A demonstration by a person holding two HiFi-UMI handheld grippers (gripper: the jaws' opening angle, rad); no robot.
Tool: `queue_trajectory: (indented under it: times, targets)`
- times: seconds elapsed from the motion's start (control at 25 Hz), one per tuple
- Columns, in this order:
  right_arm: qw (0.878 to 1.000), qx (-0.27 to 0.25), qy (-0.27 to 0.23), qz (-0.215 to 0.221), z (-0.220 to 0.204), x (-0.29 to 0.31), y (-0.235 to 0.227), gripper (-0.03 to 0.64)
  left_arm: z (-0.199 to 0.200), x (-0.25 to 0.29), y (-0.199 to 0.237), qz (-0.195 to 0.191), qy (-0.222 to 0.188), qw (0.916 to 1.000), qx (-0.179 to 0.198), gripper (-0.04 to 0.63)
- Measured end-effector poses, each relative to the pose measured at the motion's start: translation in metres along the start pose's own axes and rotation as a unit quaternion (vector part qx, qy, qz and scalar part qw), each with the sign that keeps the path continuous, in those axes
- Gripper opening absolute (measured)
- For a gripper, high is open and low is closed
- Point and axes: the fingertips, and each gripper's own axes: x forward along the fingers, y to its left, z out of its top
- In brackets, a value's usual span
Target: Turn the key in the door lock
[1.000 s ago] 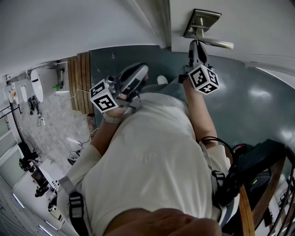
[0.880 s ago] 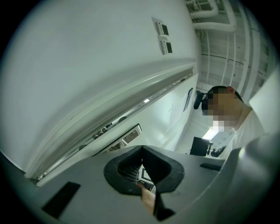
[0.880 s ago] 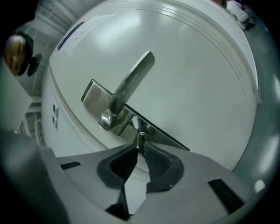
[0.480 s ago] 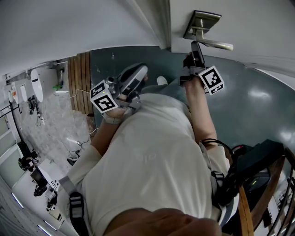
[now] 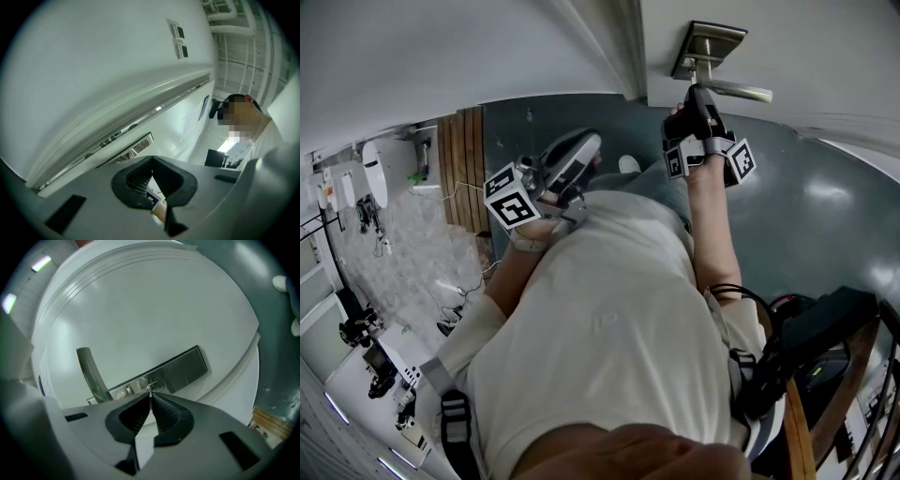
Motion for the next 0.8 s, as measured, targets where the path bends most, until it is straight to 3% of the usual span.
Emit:
queue_trajectory:
  times: [0.4, 0.56, 0.64, 0.68, 0.72, 0.76, 0.8]
  targets:
    - [0.998, 0.051, 0.007, 0.019, -0.001, 0.0, -0.002, 0.04, -0.001, 0.003, 0.001, -0.003, 0.001, 1.0, -0.006, 0.009]
    - [0.999, 0.02, 0.049, 0.005, -0.027, -0.011, 0.006, 0.079, 0.001, 0.001, 0.0, -0.006, -0.001, 0.9999, -0.01, 0.008]
    - [0.996, -0.042, 0.08, -0.022, -0.038, -0.025, 0.006, 0.109, 0.003, 0.001, 0.002, -0.007, -0.004, 0.9999, -0.012, 0.008]
    - [0.99, -0.099, 0.096, -0.039, -0.04, -0.033, 0.005, 0.117, 0.003, 0.002, 0.004, -0.007, -0.006, 0.9999, -0.013, 0.008]
    - [0.975, -0.18, 0.112, -0.059, -0.04, -0.041, 0.005, 0.12, 0.004, 0.002, 0.005, -0.007, -0.007, 0.9999, -0.014, 0.009]
    - [0.947, -0.286, 0.126, -0.081, -0.037, -0.048, 0.006, 0.12, 0.005, 0.002, 0.006, -0.006, -0.009, 0.9998, -0.014, 0.009]
    - [0.896, -0.409, 0.136, -0.101, -0.035, -0.053, 0.009, 0.12, 0.005, 0.002, 0.008, -0.006, -0.01, 0.9998, -0.015, 0.009]
